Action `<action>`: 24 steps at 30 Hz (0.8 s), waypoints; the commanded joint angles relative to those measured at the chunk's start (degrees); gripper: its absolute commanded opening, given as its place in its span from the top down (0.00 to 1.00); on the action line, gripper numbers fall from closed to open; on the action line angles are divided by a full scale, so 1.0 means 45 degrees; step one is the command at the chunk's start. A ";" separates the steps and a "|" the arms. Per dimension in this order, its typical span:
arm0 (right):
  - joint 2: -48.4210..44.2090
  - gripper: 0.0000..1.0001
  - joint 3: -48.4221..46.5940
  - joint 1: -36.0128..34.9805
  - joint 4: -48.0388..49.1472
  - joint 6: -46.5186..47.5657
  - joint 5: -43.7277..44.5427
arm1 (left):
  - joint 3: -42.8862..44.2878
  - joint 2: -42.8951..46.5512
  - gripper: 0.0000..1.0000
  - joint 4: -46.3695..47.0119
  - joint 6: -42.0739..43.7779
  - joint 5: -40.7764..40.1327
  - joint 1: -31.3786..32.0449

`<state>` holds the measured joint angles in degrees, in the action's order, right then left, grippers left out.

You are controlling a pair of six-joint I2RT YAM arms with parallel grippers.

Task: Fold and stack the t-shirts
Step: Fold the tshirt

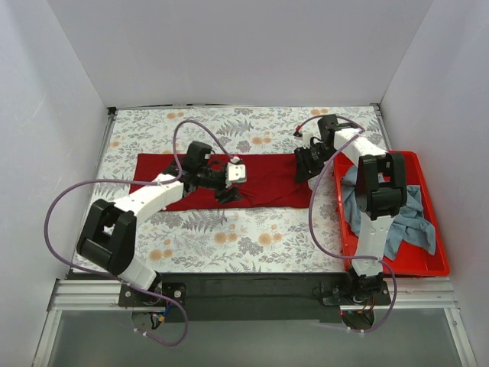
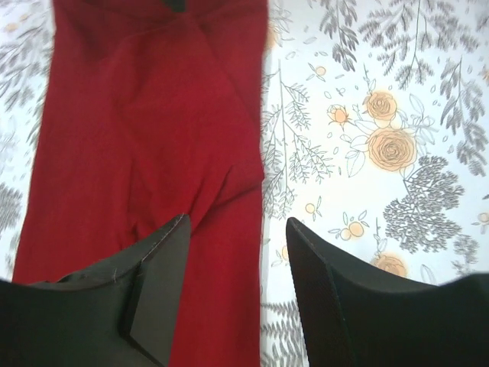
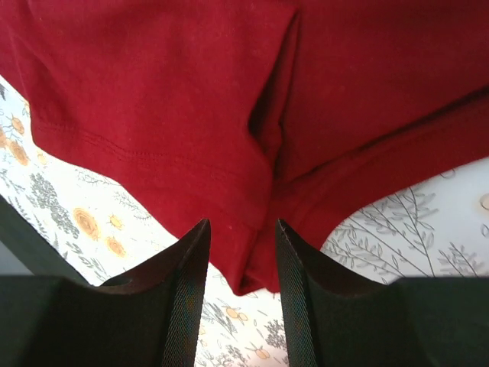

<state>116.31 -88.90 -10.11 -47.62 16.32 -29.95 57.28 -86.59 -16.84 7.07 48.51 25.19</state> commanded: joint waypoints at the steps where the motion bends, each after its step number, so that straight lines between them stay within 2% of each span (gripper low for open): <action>1: 0.0148 0.54 -0.0790 0.0000 -0.0161 -0.0364 -0.0687 | -0.0306 -0.0618 0.48 0.1788 0.1511 -0.0974 0.0943; 8: 0.0520 0.54 -0.0732 -0.0019 -0.0219 -0.0384 -0.0941 | 0.0083 -0.2183 0.48 0.2413 0.2430 -0.1463 0.2311; 20: 0.0774 0.55 -0.0517 -0.0039 -0.0298 -0.0228 -0.0589 | 0.0260 -0.3668 0.46 0.2785 0.3253 -0.2069 0.2898; 24: 0.0735 0.59 -0.0323 -0.0039 -0.0337 -0.0130 -0.0609 | 0.0260 -0.3727 0.48 0.2941 0.3292 -0.2186 0.2918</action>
<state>119.42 -90.21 -10.15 -47.99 15.22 -32.12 56.75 -103.85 -5.56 20.36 39.29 38.02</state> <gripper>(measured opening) 0.423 0.532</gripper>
